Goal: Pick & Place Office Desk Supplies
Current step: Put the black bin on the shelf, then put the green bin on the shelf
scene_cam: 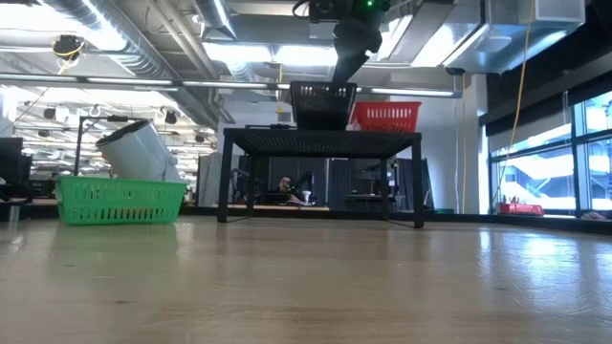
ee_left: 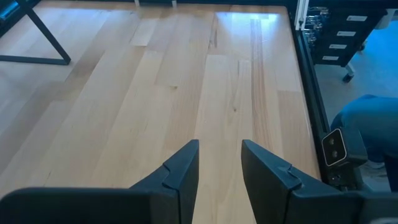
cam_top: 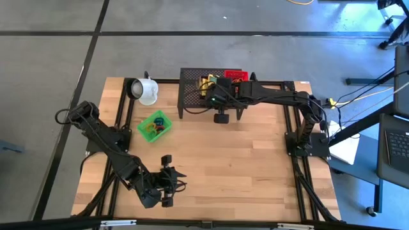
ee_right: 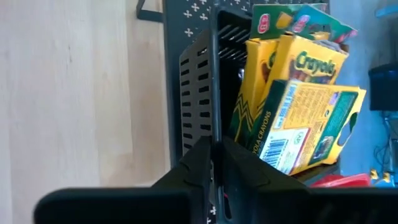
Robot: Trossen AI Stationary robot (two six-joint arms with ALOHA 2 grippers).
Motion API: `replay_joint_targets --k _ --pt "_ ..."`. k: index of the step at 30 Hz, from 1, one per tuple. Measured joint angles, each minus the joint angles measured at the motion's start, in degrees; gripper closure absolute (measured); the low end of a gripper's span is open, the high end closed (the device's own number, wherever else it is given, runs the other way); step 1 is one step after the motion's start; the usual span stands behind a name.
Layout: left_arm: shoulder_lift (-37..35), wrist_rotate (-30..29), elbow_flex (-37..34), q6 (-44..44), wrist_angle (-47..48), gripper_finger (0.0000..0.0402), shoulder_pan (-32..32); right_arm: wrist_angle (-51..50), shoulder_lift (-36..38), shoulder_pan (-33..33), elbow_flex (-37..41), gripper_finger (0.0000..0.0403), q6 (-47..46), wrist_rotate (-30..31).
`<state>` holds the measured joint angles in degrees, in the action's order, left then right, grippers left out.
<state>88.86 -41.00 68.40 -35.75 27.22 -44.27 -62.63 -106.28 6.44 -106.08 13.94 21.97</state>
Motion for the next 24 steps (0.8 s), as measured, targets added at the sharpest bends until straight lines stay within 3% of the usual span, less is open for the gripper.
replay_joint_targets --k 10,24 --pt "0.0 0.05 0.0 -0.01 0.0 0.0288 0.0 0.4 0.0 0.11 0.0 0.0357 0.0 -0.37" --pt "0.0 0.12 0.0 -0.09 0.0 0.0288 0.0 2.19 0.0 0.15 0.0 0.0284 0.21 1.62"
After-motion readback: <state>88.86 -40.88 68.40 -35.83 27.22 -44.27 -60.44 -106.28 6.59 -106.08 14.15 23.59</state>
